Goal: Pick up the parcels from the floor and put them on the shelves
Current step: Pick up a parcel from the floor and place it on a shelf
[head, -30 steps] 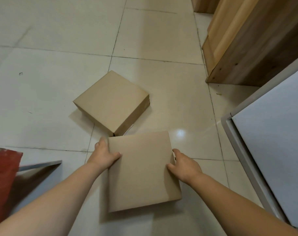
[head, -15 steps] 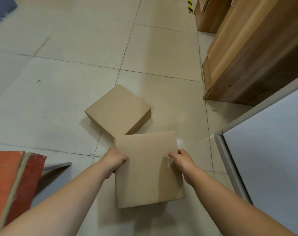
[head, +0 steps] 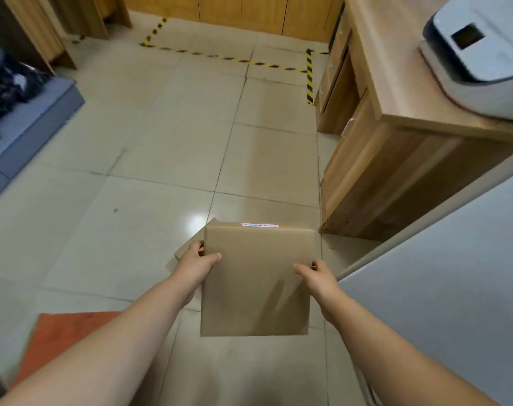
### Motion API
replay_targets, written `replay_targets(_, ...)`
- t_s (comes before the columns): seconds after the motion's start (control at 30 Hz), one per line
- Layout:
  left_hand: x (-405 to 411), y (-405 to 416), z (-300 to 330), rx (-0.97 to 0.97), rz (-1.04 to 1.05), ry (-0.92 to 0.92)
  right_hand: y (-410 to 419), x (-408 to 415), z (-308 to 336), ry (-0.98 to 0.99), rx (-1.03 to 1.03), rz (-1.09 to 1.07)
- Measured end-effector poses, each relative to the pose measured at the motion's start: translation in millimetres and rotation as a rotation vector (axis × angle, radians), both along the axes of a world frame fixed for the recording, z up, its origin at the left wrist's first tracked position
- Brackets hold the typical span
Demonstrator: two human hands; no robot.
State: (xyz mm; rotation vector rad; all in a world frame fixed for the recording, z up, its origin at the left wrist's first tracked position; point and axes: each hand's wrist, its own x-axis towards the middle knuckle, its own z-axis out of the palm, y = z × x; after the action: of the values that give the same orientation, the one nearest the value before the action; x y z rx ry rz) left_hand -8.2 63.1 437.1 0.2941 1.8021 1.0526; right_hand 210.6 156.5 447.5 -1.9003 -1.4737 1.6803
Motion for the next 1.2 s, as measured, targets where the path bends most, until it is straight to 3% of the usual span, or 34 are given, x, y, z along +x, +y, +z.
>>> replay_targets(0.33, 0, -15, 240, 0.083, 0.027, 0.007, -21, 12, 248, 0.049, 0.114, 0.061)
replay_targets(0.47, -1, -20, 317, 0.185, 0.115, 0.062, -29, 14, 320, 0.078, 0.260, 0.087)
replay_targets(0.63, -8, -17, 384, 0.300, 0.129, 0.128, -31, 12, 392, 0.268, 0.365, 0.061)
replay_targets(0.73, -13, -16, 412, 0.340, 0.133, 0.161, -29, 6, 420, 0.345, 0.385, 0.034)
replay_targets(0.93, -20, -21, 449, 0.400, 0.067, 0.150, -28, 0, 448, 0.302, 0.421, 0.013)
replay_targets(1.2, -28, -22, 464, 0.367, -0.048, 0.186, -20, -5, 458, 0.243, 0.273, -0.079)
